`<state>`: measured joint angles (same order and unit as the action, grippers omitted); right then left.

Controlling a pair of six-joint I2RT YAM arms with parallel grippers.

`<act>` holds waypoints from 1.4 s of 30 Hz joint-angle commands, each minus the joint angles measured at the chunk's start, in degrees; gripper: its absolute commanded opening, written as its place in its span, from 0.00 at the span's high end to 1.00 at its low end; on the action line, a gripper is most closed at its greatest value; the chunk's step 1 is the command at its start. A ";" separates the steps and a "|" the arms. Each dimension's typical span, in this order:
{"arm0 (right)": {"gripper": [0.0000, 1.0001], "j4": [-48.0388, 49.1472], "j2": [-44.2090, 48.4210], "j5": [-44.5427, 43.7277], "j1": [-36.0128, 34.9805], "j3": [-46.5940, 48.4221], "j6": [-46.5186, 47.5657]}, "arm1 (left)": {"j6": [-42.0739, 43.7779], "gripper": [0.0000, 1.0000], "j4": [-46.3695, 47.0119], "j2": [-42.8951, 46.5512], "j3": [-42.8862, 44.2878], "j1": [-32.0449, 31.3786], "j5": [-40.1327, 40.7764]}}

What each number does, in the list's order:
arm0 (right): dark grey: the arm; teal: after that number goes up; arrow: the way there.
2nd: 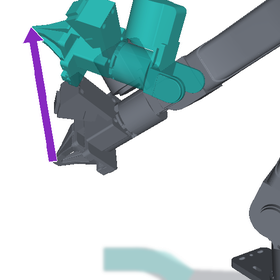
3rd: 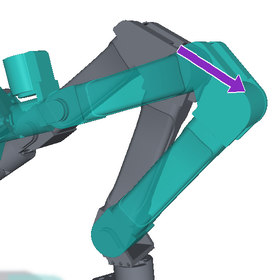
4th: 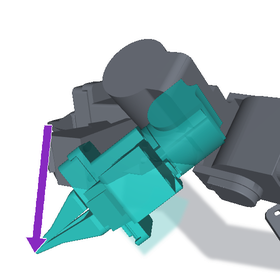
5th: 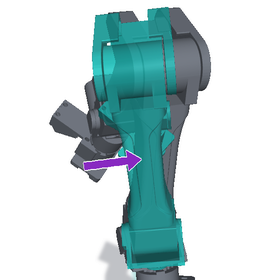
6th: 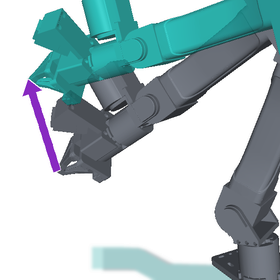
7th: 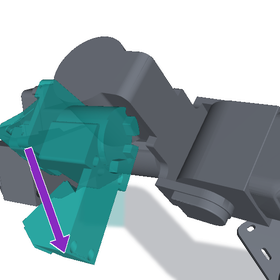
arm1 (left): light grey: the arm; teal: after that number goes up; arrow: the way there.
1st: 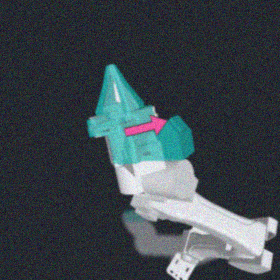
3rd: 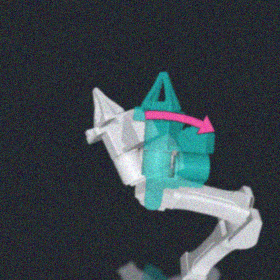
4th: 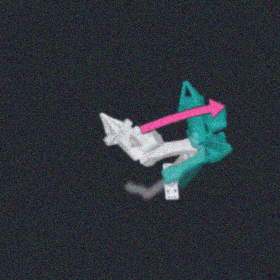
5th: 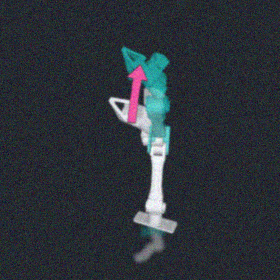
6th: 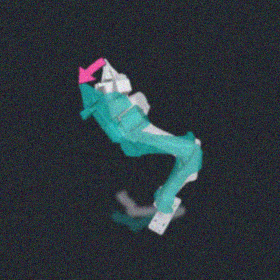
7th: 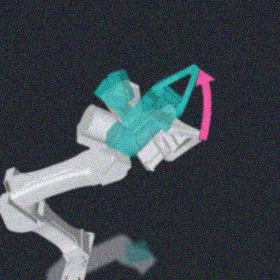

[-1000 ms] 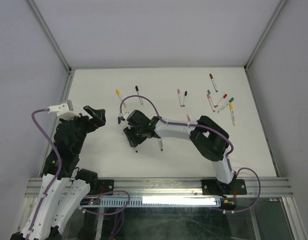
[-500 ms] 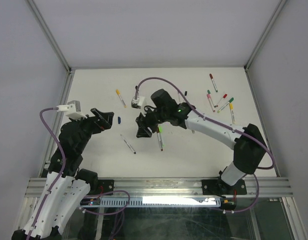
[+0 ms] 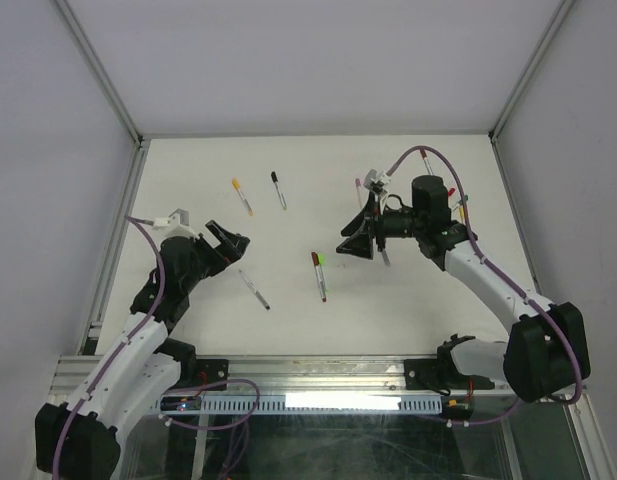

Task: Open the pen caps
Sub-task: Place the pen at the center of the board, then pick up the pen from the center of the board.

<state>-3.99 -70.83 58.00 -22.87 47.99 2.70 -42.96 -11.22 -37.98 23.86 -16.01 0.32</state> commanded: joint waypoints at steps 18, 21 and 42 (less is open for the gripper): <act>0.36 4.24 -1.08 5.71 5.02 2.99 -1.26 | -8.18 0.03 -3.92 -44.31 26.65 0.42 25.17; 0.36 4.17 -1.20 5.72 5.03 2.97 -1.31 | -4.43 0.10 -8.89 -56.37 38.72 0.54 27.93; 0.36 3.91 -1.81 6.42 5.03 3.11 -1.12 | 6.91 0.47 -24.28 -88.26 74.75 0.45 27.06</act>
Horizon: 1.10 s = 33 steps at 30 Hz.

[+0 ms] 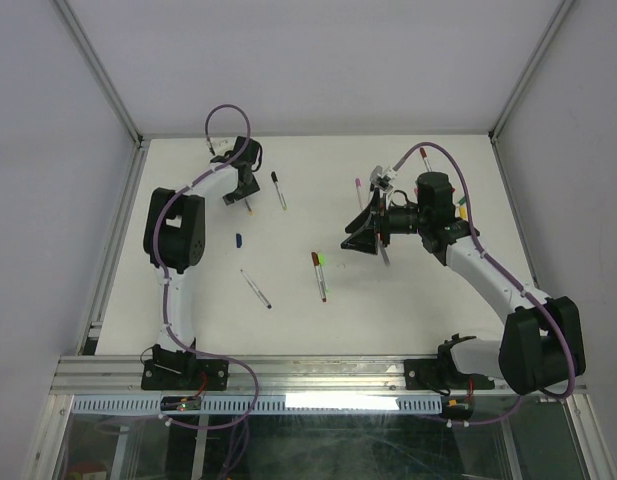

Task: Open the pen caps
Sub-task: Pick up the pen from the center of the board.

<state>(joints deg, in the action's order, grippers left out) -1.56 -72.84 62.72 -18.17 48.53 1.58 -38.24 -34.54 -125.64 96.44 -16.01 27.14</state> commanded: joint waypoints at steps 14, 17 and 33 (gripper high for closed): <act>0.36 2.01 -0.24 2.84 0.28 2.62 -1.47 | 3.02 0.84 -0.87 0.27 0.09 0.44 -2.38; 0.36 3.46 -0.91 3.76 0.23 2.29 -3.52 | 3.23 0.96 -0.68 1.50 -0.88 0.39 -3.05; 0.30 21.77 -6.16 0.30 -4.01 -5.07 -18.59 | 2.93 1.00 16.08 22.14 -23.73 -2.06 -12.40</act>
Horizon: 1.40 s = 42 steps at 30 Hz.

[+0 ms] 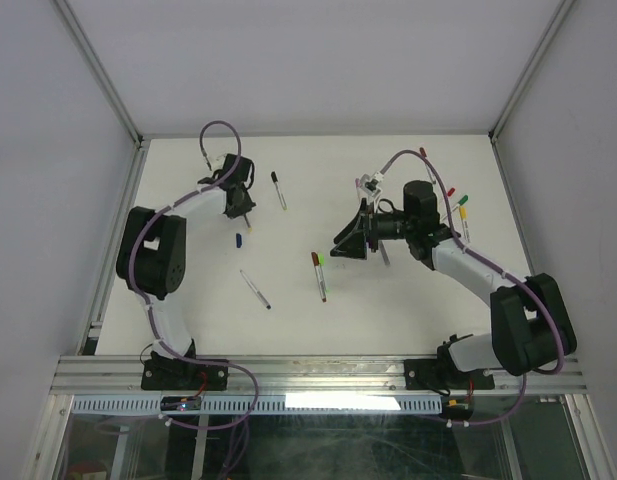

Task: Open the pen caps
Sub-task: Pick up the pen from the center of the board.

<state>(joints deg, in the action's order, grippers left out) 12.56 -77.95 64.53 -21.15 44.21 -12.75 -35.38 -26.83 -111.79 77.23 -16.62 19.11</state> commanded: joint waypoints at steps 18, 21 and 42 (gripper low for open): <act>0.20 17.60 -7.47 -11.44 -3.34 -5.01 -13.68 | -16.05 1.00 54.46 37.66 -43.62 -21.18 -9.76; 0.20 17.36 -7.79 -11.64 -3.72 -4.90 -13.86 | -17.91 1.00 61.84 37.97 -46.43 -24.71 -6.43; 0.48 15.68 -8.81 -9.92 -6.23 -2.98 -14.72 | -17.54 1.00 75.45 32.84 -47.74 -36.22 5.76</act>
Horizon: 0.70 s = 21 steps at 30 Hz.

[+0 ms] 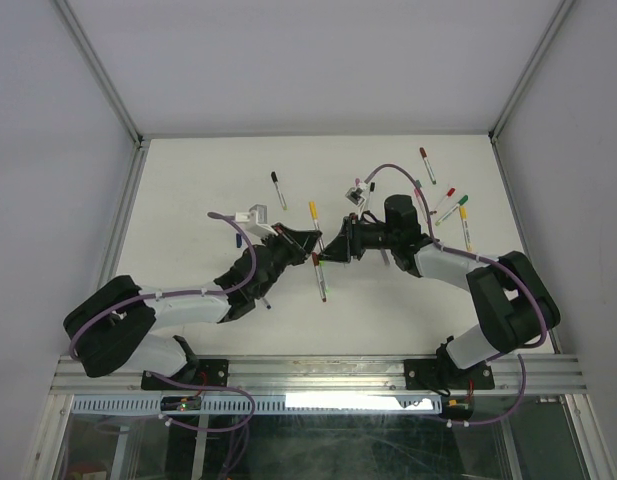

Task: Open the pen caps
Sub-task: Pick up the pen from the center of the board.

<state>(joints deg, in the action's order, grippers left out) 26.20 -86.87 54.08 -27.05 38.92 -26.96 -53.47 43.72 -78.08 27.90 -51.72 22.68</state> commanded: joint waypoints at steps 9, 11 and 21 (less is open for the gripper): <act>0.78 1.50 -0.25 1.62 -0.70 3.07 -0.59 | 1.09 1.00 7.45 -2.60 1.56 -2.18 1.50; 0.90 0.69 -0.38 1.96 -0.80 3.54 -0.28 | 1.09 1.00 8.44 -2.33 1.00 -2.15 1.41; 1.00 -4.87 0.14 4.60 -0.67 6.09 3.95 | 7.35 0.41 16.21 3.26 -5.66 -2.07 -2.59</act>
<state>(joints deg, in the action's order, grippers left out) 22.28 -87.26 56.23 -27.42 41.89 -26.41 -50.13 50.13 -79.11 25.41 -53.32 22.98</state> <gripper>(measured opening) 0.067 0.482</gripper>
